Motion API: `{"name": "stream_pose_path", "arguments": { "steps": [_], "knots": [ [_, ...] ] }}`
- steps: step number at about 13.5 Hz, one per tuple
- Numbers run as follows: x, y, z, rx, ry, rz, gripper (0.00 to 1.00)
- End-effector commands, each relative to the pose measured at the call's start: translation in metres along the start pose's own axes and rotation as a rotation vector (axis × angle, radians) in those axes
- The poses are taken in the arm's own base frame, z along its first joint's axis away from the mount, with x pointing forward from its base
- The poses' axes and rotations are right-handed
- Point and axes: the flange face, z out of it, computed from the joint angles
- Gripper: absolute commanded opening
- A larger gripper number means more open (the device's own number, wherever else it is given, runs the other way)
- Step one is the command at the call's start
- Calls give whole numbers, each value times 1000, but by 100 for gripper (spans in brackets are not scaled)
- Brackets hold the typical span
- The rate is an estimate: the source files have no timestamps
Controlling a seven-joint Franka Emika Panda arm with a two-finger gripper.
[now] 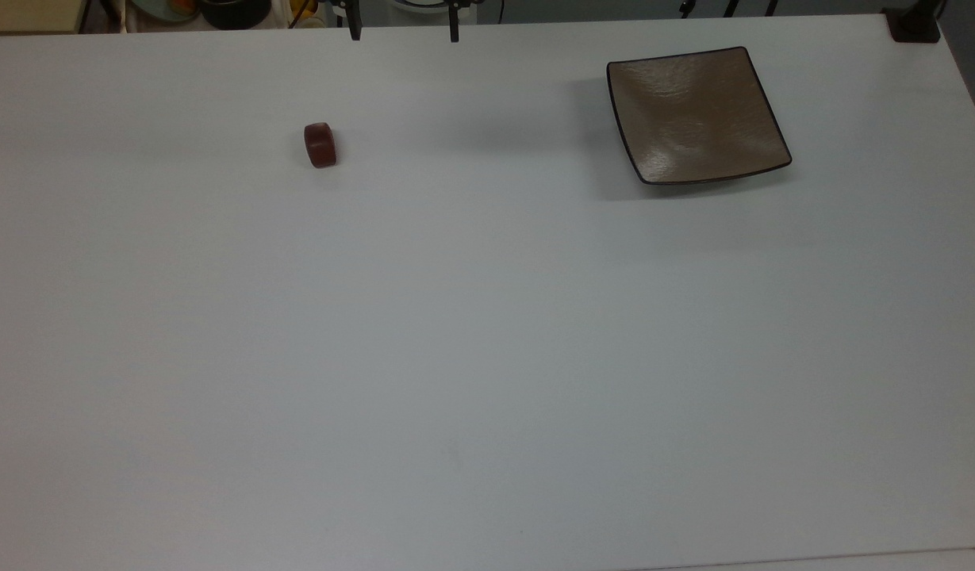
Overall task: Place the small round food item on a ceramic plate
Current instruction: 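Move the gripper toward the small dark red food item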
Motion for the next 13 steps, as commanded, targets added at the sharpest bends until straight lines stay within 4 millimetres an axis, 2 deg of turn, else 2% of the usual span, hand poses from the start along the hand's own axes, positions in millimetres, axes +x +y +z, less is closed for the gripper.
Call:
{"name": "stream_pose_path", "arguments": {
  "steps": [1, 3, 7, 10, 11, 13],
  "knots": [
    [-8, 3, -2, -5, 18, -2, 100],
    [-13, 4, -8, -3, 24, -13, 100],
    [-24, 9, 14, -41, -41, -30, 100],
    [-41, 32, 29, -59, -86, -46, 100],
    [-46, 37, 38, -59, -106, -48, 100],
    [-59, 58, 61, -74, -162, -44, 100]
  ]
}}
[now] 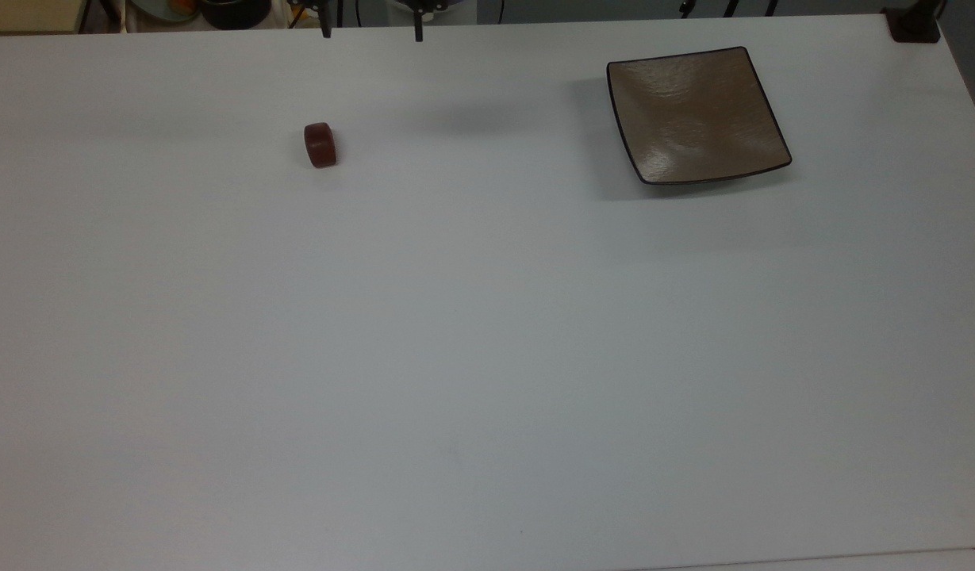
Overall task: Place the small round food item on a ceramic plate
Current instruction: 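Move the gripper toward the small dark red food item, then lower the open gripper over the red food item and close on it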
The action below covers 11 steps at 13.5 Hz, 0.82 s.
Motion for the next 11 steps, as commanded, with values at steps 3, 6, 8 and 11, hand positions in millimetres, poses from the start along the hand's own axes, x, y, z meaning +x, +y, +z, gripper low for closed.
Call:
{"name": "stream_pose_path", "arguments": {
  "steps": [3, 6, 8, 11],
  "knots": [
    [-41, 59, 56, -34, -124, -67, 100],
    [-50, 86, 83, -13, -131, -83, 100],
    [-54, 95, 108, -9, -111, -81, 100],
    [-59, 105, 143, -17, -55, -68, 100]
  ]
}}
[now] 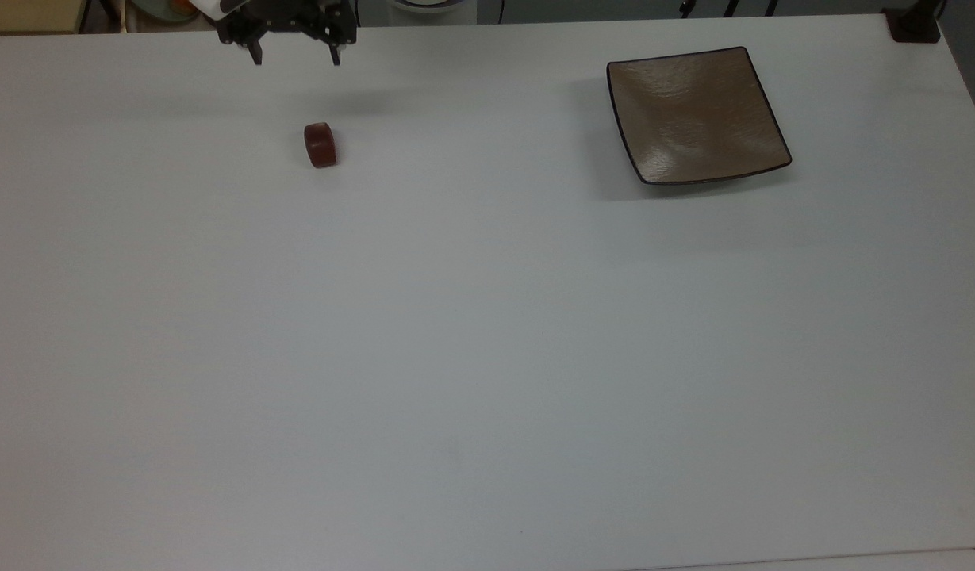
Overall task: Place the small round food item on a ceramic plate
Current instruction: 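Lower the open gripper over the red food item and close on it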
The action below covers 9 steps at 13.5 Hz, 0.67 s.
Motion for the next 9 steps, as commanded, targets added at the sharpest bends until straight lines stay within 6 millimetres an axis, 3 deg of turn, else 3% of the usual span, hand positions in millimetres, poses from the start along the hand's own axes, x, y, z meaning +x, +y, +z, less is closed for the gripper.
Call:
{"name": "stream_pose_path", "arguments": {
  "steps": [1, 9],
  "knots": [
    [-11, 1, 29, -24, 66, -29, 100],
    [-12, 6, 89, -52, 168, -126, 100]
  ]
}}
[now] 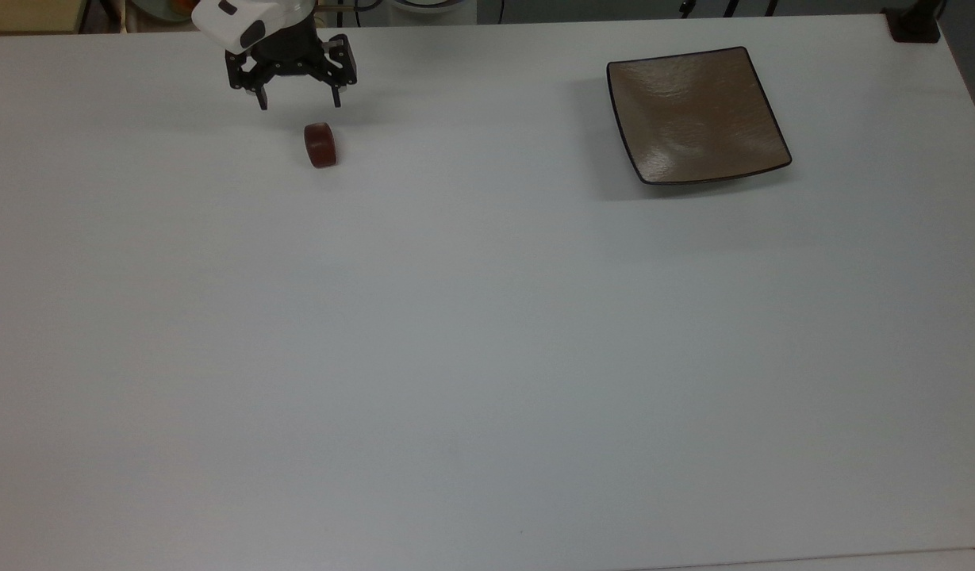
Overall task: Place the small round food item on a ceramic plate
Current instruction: 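Lower the open gripper over the red food item and close on it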
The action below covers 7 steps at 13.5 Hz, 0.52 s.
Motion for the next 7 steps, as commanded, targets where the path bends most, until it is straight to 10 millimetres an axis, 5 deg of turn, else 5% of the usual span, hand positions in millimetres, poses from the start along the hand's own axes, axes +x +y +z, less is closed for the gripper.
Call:
{"name": "stream_pose_path", "arguments": {
  "steps": [1, 7],
  "knots": [
    [-3, 0, 19, -22, 30, -43, 100],
    [6, -8, 54, -35, 16, -90, 100]
  ]
}}
